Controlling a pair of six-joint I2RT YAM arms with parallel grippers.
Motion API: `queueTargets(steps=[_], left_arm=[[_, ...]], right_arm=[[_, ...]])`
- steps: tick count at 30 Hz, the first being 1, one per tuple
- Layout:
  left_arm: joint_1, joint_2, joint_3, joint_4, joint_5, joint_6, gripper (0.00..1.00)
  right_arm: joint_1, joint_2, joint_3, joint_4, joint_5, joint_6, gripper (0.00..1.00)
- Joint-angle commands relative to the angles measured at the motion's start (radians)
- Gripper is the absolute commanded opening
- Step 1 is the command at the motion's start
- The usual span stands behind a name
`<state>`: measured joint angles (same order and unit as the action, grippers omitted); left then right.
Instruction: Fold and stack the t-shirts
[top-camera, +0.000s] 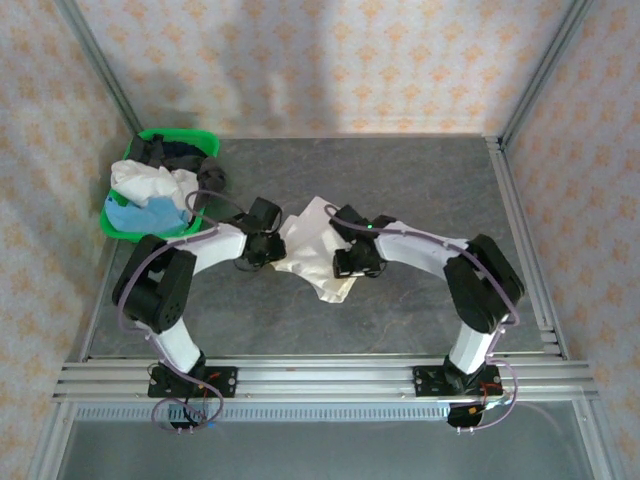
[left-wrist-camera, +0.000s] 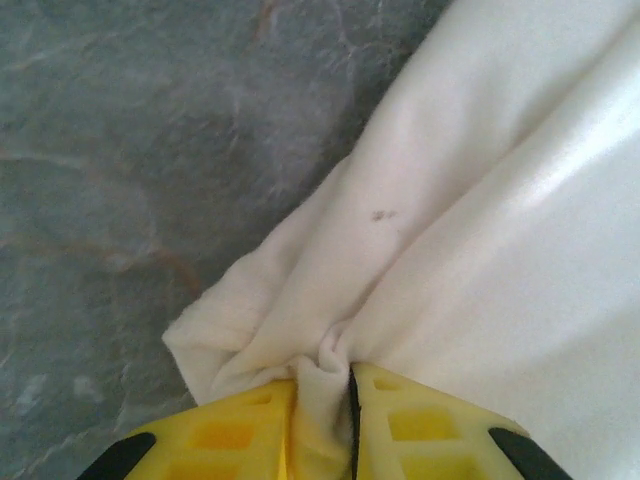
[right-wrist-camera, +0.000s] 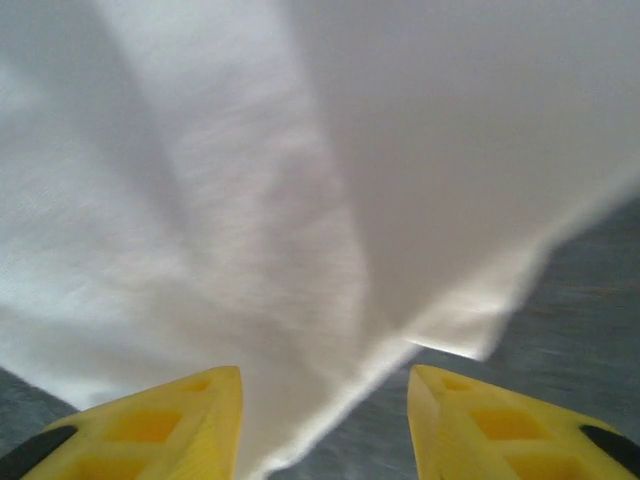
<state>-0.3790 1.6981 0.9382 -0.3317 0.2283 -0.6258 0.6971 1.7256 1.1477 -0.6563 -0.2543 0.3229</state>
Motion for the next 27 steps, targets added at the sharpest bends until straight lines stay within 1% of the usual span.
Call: queueTargets(steps=[1,2,4,5,7,8,9,13,17,20,22,25,27], left_arm=[[-0.001,-0.038,-0.074,-0.078,-0.026,0.01,0.22],[-0.005,-0.061,-0.084,-0.08,-0.024,-0.003,0.24],[-0.025,-0.129,-0.079,-0.108,-0.039,-0.023,0.32],[-0.038,-0.155,-0.064,-0.13,-0.057,-0.031,0.35],[-0.083,-0.2,-0.001,-0.197,-0.117,-0.04,0.44],[-0.103,-0.209,0.032,-0.22,-0.138,-0.04,0.47],[-0.12,-0.209,0.067,-0.233,-0.155,-0.039,0.49],[-0.14,-0.111,0.147,-0.216,-0.122,-0.034,0.48],[-0.148,-0.044,0.115,-0.161,-0.106,-0.038,0.47],[-0.157,-0.021,0.045,-0.1,-0.077,-0.056,0.46],[-0.189,0.0,0.009,-0.077,-0.07,-0.07,0.46],[-0.238,0.022,-0.02,-0.073,-0.071,-0.098,0.43],[-0.254,0.012,-0.051,-0.059,-0.064,-0.128,0.39]], right_arm=[[-0.004,-0.099,0.008,-0.037,0.032,-0.021,0.49],[-0.002,-0.109,0.011,-0.012,0.014,-0.004,0.49],[0.013,-0.09,0.02,0.064,-0.009,0.039,0.47],[0.028,-0.072,0.032,0.081,0.001,0.049,0.47],[0.046,0.008,0.078,0.077,0.047,0.074,0.45],[0.047,0.039,0.09,0.083,0.044,0.081,0.44],[0.047,0.07,0.097,0.099,0.043,0.084,0.44],[0.021,0.159,0.124,0.096,0.087,0.097,0.43],[-0.049,0.177,0.12,0.059,0.142,0.079,0.43],[-0.112,0.162,0.116,0.028,0.152,0.042,0.43],[-0.143,0.137,0.123,-0.002,0.17,0.01,0.43],[-0.153,0.084,0.146,-0.056,0.222,-0.011,0.45],[-0.14,0.04,0.139,-0.043,0.197,0.007,0.45]])
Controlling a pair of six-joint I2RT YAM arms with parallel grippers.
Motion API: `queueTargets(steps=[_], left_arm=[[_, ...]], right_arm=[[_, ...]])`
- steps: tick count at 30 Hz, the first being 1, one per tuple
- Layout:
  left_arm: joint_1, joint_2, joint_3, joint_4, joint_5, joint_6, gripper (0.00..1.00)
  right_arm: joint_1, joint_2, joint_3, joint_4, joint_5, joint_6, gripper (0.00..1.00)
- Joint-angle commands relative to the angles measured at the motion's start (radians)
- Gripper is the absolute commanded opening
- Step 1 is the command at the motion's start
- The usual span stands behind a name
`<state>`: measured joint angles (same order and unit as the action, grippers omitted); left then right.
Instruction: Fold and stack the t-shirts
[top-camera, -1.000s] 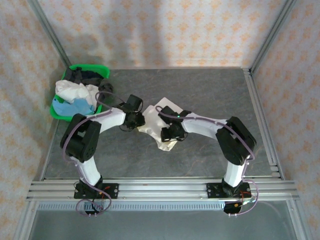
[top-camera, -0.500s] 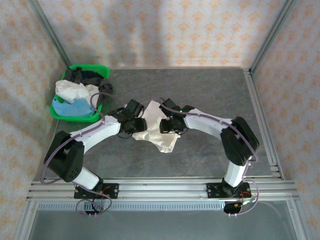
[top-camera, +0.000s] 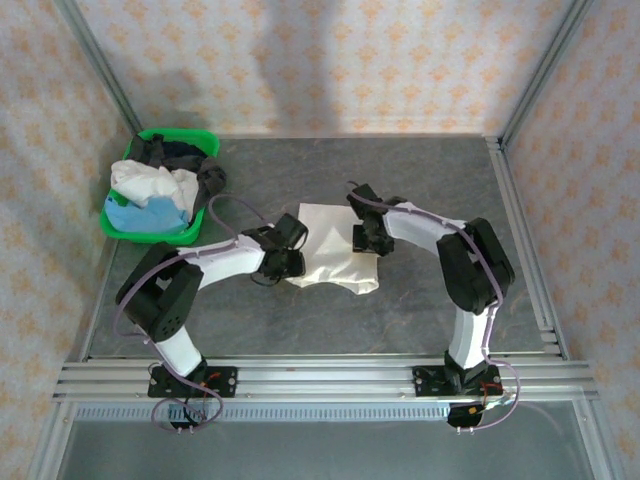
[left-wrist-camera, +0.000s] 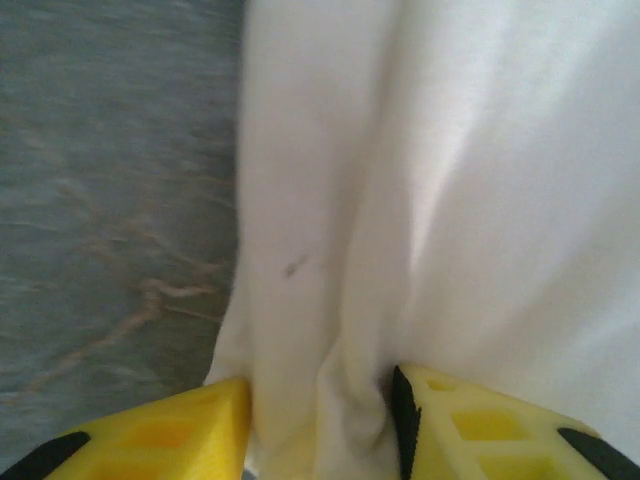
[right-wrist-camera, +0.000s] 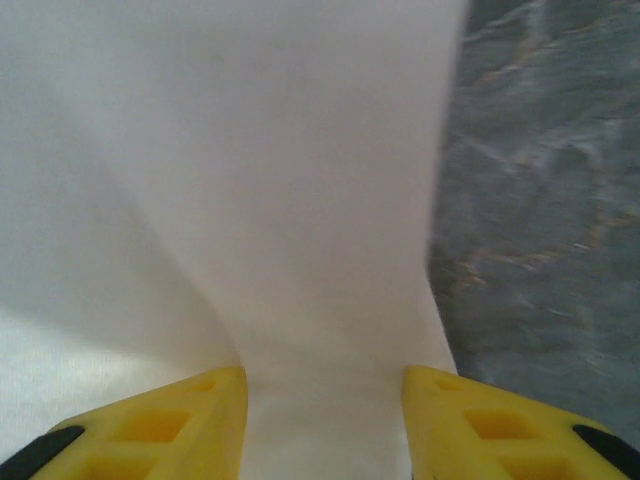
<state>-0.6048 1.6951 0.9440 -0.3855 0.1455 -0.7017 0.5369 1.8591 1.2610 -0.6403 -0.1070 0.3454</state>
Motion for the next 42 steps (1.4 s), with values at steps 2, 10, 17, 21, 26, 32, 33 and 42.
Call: queueTargets(steps=[2,10,17,21,26,32,33,42], left_arm=[[-0.029,-0.012,-0.08,0.01,0.026,-0.079,0.35],[0.016,-0.135,0.056,-0.18,-0.07,-0.07,0.35],[0.081,-0.058,0.186,-0.204,-0.051,-0.037,0.35],[0.049,0.051,0.257,-0.159,-0.009,-0.009,0.42],[0.042,0.191,0.286,-0.127,0.011,0.002,0.4],[0.074,0.239,0.246,-0.108,0.016,-0.003,0.2],[0.076,0.231,0.245,-0.111,0.016,-0.002,0.19],[0.086,0.024,0.255,-0.14,0.039,-0.002,0.48]], right_arm=[[0.065,-0.129,-0.003,-0.001,-0.001,0.0,0.45],[0.181,-0.142,-0.185,0.063,0.028,0.111,0.43],[0.175,-0.148,-0.254,0.035,0.064,0.112,0.42],[0.175,-0.205,-0.262,0.044,0.057,0.097,0.5],[0.154,-0.192,-0.311,0.052,0.078,0.103,0.51],[0.124,-0.253,-0.315,-0.028,0.164,0.094,0.53],[0.124,-0.272,-0.297,-0.034,0.166,0.084,0.54],[0.163,-0.141,-0.057,0.118,0.08,0.059,0.62]])
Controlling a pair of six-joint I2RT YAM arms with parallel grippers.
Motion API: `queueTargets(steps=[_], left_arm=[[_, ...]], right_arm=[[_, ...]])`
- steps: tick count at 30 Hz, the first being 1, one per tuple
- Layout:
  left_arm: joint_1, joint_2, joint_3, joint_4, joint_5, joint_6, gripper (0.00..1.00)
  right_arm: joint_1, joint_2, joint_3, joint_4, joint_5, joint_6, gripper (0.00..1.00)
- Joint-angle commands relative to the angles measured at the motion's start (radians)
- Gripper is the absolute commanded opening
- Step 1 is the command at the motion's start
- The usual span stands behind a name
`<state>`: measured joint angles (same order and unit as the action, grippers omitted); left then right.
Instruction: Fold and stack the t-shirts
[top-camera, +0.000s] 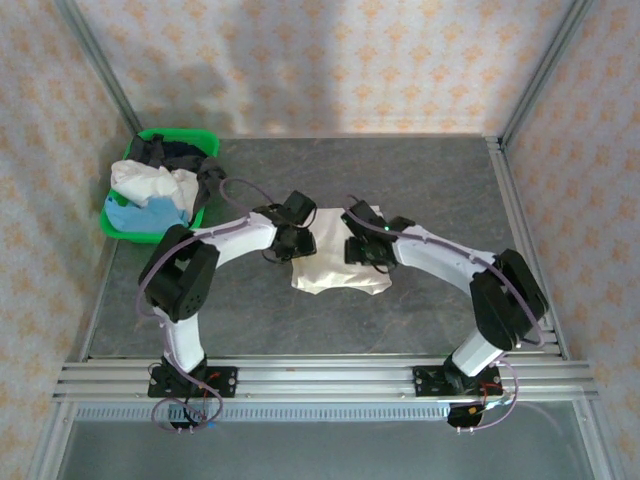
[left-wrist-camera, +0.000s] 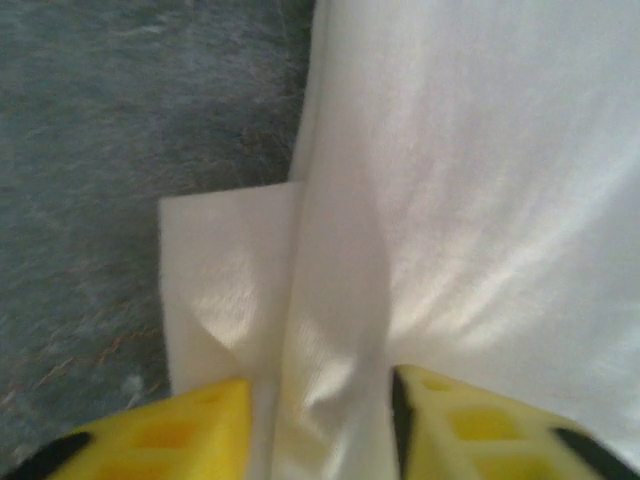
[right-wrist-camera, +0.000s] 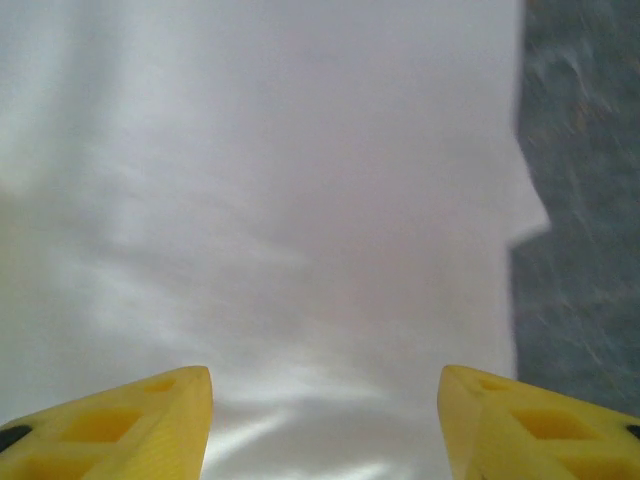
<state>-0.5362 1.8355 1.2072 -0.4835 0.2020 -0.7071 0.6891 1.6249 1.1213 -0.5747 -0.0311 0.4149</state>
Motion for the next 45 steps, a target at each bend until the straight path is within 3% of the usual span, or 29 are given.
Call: queueTargets(steps=[1,7,12,16,21,28,33,41,45], left_arm=[[0.027,-0.154,-0.012,-0.046,-0.019,0.002,0.5],[0.159,-0.424,-0.13,-0.076,-0.023,-0.005,0.59],[0.211,-0.584,-0.172,-0.181,-0.14,0.05,0.64],[0.238,-0.643,-0.208,-0.185,-0.148,0.063,0.65],[0.249,-0.655,-0.229,-0.179,-0.156,0.073,0.66],[0.252,-0.662,-0.239,-0.181,-0.178,0.086,0.71],[0.252,-0.706,-0.265,-0.176,-0.208,0.079,0.86],[0.252,-0.765,-0.29,-0.197,-0.312,0.078,0.98],[0.252,-0.795,-0.298,-0.191,-0.33,0.095,1.0]], right_arm=[[0.013,0.135,0.114,0.045,0.005,-0.009,0.62],[0.012,0.363,0.26,-0.065,0.104,-0.002,0.63],[-0.145,0.395,0.299,-0.198,0.134,-0.061,0.63],[-0.267,0.396,0.354,-0.229,0.119,-0.214,0.65],[-0.421,0.552,0.559,-0.321,0.131,-0.408,0.65],[-0.603,0.697,0.787,-0.364,0.081,-0.527,0.65],[-0.609,0.664,0.914,-0.451,0.07,-0.44,0.66],[-0.544,0.477,0.563,-0.212,0.002,-0.228,0.7],[-0.559,0.564,0.617,-0.296,0.126,-0.23,0.68]])
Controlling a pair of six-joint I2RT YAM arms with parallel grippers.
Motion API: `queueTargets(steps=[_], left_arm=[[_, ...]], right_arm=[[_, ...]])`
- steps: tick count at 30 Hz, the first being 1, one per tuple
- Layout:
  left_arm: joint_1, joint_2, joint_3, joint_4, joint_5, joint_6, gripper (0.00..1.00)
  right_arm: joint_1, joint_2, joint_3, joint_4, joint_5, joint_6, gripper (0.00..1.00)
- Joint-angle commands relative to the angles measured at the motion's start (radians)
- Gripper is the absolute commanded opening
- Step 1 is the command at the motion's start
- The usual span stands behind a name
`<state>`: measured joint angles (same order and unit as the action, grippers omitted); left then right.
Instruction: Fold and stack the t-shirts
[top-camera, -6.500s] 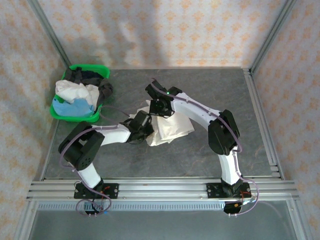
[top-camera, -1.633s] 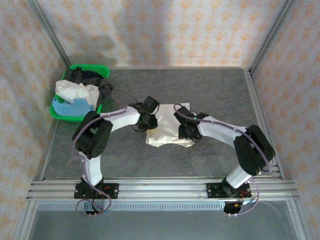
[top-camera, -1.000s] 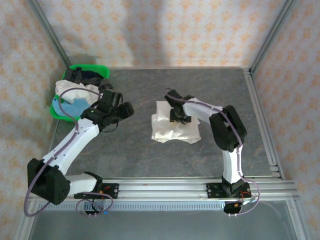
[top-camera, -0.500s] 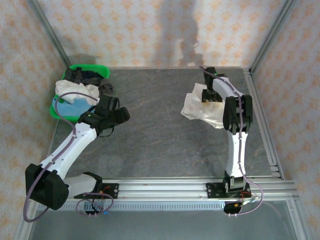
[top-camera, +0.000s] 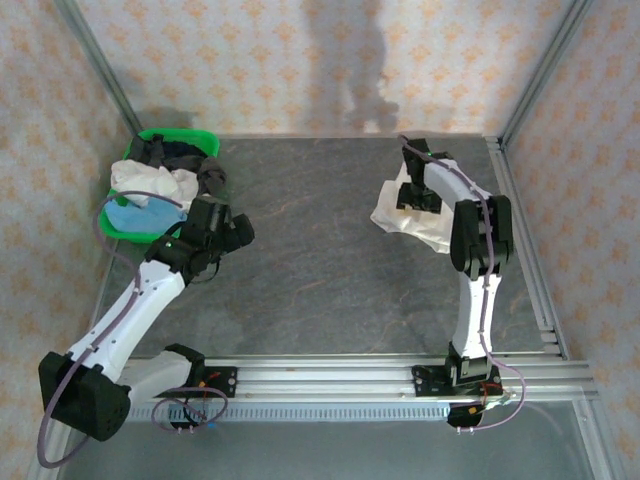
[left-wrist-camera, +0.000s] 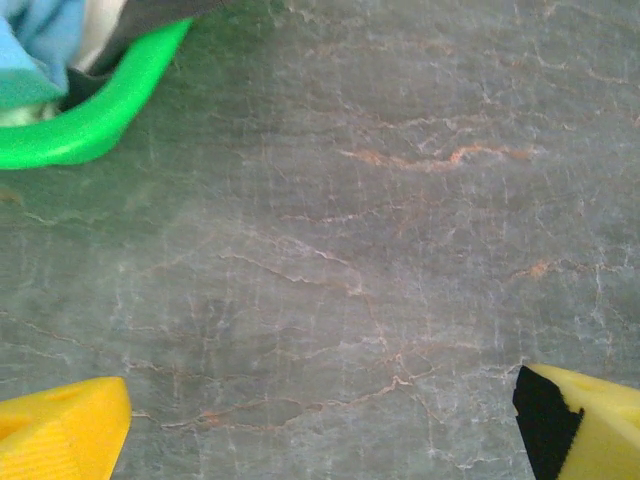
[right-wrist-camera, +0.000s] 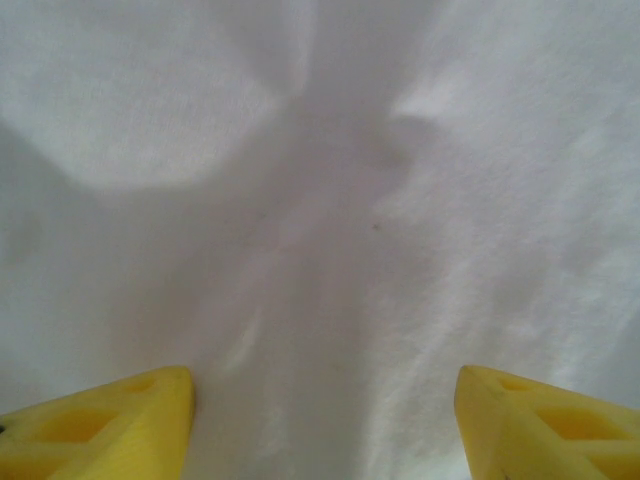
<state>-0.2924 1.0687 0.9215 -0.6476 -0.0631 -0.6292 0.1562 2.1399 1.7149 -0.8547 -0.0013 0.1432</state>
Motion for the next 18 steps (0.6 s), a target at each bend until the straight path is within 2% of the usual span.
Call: queueTargets(steps=[1,3,6,10,14,16,18], left_arm=[[0.009,-0.031,-0.012,-0.026,-0.069,0.021,1.0],[0.009,-0.032,-0.012,-0.017,-0.078,0.029,1.0],[0.009,-0.026,-0.01,-0.008,-0.094,0.036,1.0],[0.01,-0.004,-0.003,-0.008,-0.113,0.042,1.0],[0.014,0.01,-0.004,-0.002,-0.112,0.042,1.0],[0.012,0.017,0.003,-0.007,-0.11,0.044,1.0],[0.015,0.019,0.007,-0.007,-0.106,0.045,1.0]], right_arm=[[-0.035,0.065,0.037,-0.032,0.125,0.031,0.68],[-0.064,0.084,0.056,-0.04,0.133,0.005,0.67],[-0.108,0.115,0.088,-0.025,0.069,-0.079,0.66],[-0.117,0.23,0.222,-0.11,0.09,-0.255,0.66],[-0.151,0.273,0.274,-0.082,0.05,-0.391,0.67],[-0.181,0.316,0.368,-0.15,0.016,-0.421,0.67],[-0.207,0.357,0.467,-0.223,0.032,-0.457,0.68]])
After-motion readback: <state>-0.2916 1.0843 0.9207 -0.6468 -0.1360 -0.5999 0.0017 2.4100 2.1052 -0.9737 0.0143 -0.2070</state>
